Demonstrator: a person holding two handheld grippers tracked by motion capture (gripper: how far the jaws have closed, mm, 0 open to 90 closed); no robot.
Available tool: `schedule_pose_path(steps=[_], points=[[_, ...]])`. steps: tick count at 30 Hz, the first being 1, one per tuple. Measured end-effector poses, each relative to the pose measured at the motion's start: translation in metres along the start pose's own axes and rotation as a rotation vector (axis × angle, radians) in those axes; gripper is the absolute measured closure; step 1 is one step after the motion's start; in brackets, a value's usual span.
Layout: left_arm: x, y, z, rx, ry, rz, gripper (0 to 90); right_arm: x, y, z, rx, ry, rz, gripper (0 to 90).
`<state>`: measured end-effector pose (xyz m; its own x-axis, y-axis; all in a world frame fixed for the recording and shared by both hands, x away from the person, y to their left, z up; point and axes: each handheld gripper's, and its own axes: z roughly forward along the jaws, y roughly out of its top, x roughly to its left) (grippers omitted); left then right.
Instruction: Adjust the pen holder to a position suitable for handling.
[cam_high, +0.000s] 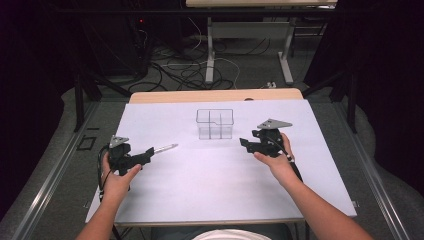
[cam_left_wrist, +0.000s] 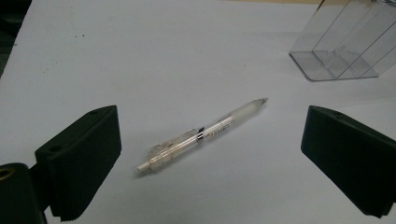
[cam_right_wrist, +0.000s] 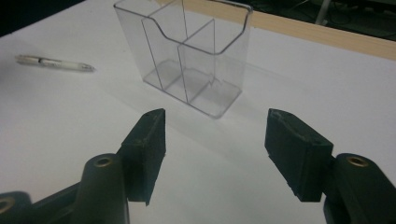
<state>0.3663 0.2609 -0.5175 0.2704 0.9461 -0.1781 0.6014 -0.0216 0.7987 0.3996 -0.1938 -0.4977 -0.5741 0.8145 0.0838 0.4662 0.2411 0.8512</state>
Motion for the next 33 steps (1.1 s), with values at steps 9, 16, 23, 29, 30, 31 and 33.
schedule_pose_path(steps=[9,16,23,29,30,31,33], points=[[-0.001,0.003,-0.002,0.001,0.018,0.025,8.6,-0.009,-0.017,-0.028,0.014,-0.008,-0.002,30.2],[-0.003,0.008,-0.001,0.042,0.057,0.065,15.7,-0.025,-0.033,-0.042,0.036,-0.031,0.006,25.7],[-0.011,0.019,0.002,0.020,0.070,0.166,16.3,-0.039,-0.047,-0.044,0.038,-0.033,0.022,21.1],[-0.017,0.031,0.001,0.018,0.072,0.228,19.2,-0.043,-0.049,-0.043,0.014,-0.056,0.053,14.9],[-0.018,0.032,0.001,0.023,0.065,0.231,19.5,-0.043,-0.050,-0.043,0.012,-0.061,0.059,14.4],[-0.018,0.034,0.002,0.026,0.066,0.233,19.8,-0.043,-0.050,-0.043,0.008,-0.071,0.061,12.8],[-0.018,0.037,0.003,0.023,0.060,0.229,21.7,-0.044,-0.050,-0.043,0.002,-0.082,0.068,6.7]])
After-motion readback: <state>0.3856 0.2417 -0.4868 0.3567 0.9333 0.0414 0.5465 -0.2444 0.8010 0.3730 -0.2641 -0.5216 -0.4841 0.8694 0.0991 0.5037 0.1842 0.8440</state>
